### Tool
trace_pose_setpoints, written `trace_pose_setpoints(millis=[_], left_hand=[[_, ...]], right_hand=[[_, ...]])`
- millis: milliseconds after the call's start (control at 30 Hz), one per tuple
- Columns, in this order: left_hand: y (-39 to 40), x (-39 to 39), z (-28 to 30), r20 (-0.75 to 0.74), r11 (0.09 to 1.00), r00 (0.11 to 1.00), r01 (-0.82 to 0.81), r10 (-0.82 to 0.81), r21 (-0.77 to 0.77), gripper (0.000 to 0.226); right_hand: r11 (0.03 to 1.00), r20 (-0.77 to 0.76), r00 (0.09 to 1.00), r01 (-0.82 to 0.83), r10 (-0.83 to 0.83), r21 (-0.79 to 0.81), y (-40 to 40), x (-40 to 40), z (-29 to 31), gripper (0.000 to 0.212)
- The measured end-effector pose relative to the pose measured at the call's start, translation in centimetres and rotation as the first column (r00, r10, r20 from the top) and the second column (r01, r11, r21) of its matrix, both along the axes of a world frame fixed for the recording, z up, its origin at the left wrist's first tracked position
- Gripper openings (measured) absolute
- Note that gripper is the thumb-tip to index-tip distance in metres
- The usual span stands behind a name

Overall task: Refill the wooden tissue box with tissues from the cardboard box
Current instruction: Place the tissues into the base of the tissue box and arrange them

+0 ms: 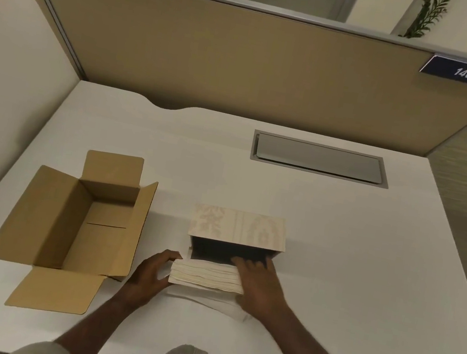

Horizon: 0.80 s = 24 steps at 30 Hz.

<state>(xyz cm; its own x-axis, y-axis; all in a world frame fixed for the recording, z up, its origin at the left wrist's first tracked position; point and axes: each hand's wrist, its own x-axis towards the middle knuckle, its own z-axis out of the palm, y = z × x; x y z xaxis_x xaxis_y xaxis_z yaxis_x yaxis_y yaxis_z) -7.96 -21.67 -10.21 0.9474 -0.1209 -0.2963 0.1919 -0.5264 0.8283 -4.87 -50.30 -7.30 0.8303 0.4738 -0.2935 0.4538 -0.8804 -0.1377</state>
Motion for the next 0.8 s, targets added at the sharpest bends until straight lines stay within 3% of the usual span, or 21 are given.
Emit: trace_pose_setpoints(millis=[100, 200, 267, 333, 433, 533, 700, 800], left_hand=[[-0.1, 0.3, 0.1, -0.022, 1.0, 1.0, -0.014, 0.014, -0.006, 0.046], [-0.1, 0.6, 0.2, -0.045, 0.999, 0.999, -0.031, 0.031, -0.009, 0.045], [-0.1, 0.7, 0.4, -0.045, 0.999, 0.998, -0.048, 0.047, -0.019, 0.046], [0.0, 0.8, 0.5, -0.05, 0.996, 0.996, -0.082, 0.08, -0.046, 0.048], [-0.1, 1.0, 0.6, -0.105, 0.978, 0.981, -0.175, 0.163, -0.114, 0.048], [-1.0, 1.3, 0.7, -0.188, 0.949, 0.957, -0.254, 0.219, -0.186, 0.042], [-3.2, 2.3, 1.0, -0.246, 0.926, 0.933, -0.317, 0.264, -0.206, 0.047], [-4.0, 3.1, 1.2, -0.254, 0.923, 0.922, -0.34, 0.291, -0.178, 0.051]], right_hand=[[0.986, -0.028, 0.999, 0.029, -0.025, 0.162, -3.4, -0.4, -0.8, 0.07], [0.911, -0.172, 0.976, 0.191, -0.135, 0.367, -4.0, -1.1, -1.5, 0.07], [0.776, -0.346, 0.909, 0.388, -0.233, 0.497, -3.8, -1.6, -1.3, 0.066], [0.583, -0.514, 0.805, 0.578, -0.295, 0.571, -3.9, -1.9, -1.0, 0.063], [0.331, -0.633, 0.675, 0.738, -0.38, 0.588, -4.3, -2.2, -1.0, 0.059], [0.174, -0.702, 0.575, 0.81, -0.421, 0.559, -4.5, -2.2, -1.0, 0.053], [0.051, -0.748, 0.467, 0.861, -0.471, 0.506, -4.8, -1.3, -1.1, 0.05], [0.039, -0.737, 0.45, 0.864, -0.504, 0.502, -4.8, -0.5, -1.2, 0.046]])
